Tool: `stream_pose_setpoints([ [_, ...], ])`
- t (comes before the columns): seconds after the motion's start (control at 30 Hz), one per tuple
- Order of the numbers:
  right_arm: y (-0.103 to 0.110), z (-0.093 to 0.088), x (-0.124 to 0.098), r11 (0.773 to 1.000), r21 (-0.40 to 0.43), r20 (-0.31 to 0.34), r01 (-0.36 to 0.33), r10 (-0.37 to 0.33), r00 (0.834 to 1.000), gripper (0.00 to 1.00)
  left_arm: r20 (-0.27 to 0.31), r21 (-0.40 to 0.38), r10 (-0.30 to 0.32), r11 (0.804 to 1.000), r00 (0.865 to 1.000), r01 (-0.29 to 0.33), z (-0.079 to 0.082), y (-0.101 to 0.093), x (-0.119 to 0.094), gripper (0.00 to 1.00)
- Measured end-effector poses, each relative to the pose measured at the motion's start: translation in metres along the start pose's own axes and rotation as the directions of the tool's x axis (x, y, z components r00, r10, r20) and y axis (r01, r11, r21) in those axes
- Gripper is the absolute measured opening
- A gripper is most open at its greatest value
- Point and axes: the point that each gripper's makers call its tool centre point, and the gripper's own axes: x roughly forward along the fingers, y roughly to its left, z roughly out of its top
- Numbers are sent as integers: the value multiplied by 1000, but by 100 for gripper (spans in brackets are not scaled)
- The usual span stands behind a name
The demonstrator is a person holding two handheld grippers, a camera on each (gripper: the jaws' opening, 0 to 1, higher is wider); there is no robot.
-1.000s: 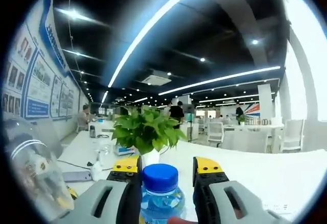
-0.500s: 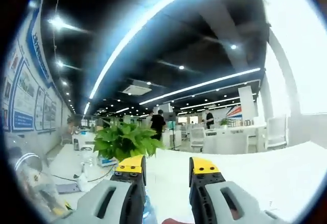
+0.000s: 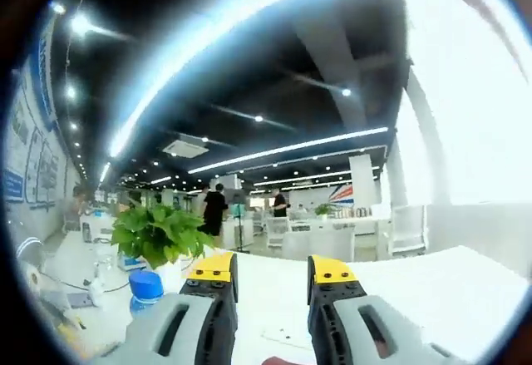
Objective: Open the cover put in the Mizone put the cover back on
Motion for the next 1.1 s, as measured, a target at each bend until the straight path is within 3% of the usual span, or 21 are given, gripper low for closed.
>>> stream_pose_setpoints([
  [0.17, -7, -3, -3, 997, -83, -29, 8, -11, 1000, 24, 2, -10, 8, 1000, 1000, -8, -1, 5, 0, 20],
  [0.5, -27, 3, -15, 997, -63, -10, 40, -41, 999, 21, -4, 10, 0, 1000, 1000, 0, -2, 2, 0, 20],
  [0.57, -20, 2, -16, 998, -61, -6, -2, 2, 1000, 6, -3, 10, 2, 1000, 1000, -2, -2, 2, 0, 20],
  [0.63, -15, 3, -15, 998, -62, 1, -16, 16, 1000, 8, 2, 5, 8, 1000, 1000, -8, -1, 4, 0, 20],
  [0.83, -5, -6, -10, 986, -166, -20, -15, 12, 1000, 15, 6, -7, 14, 1000, 1000, -14, 1, 5, -1, 20],
  [1.1, 9, -14, -17, 991, -136, -37, -16, 11, 999, 17, 2, -12, 20, 1000, 1000, -20, 1, 6, 0, 20],
])
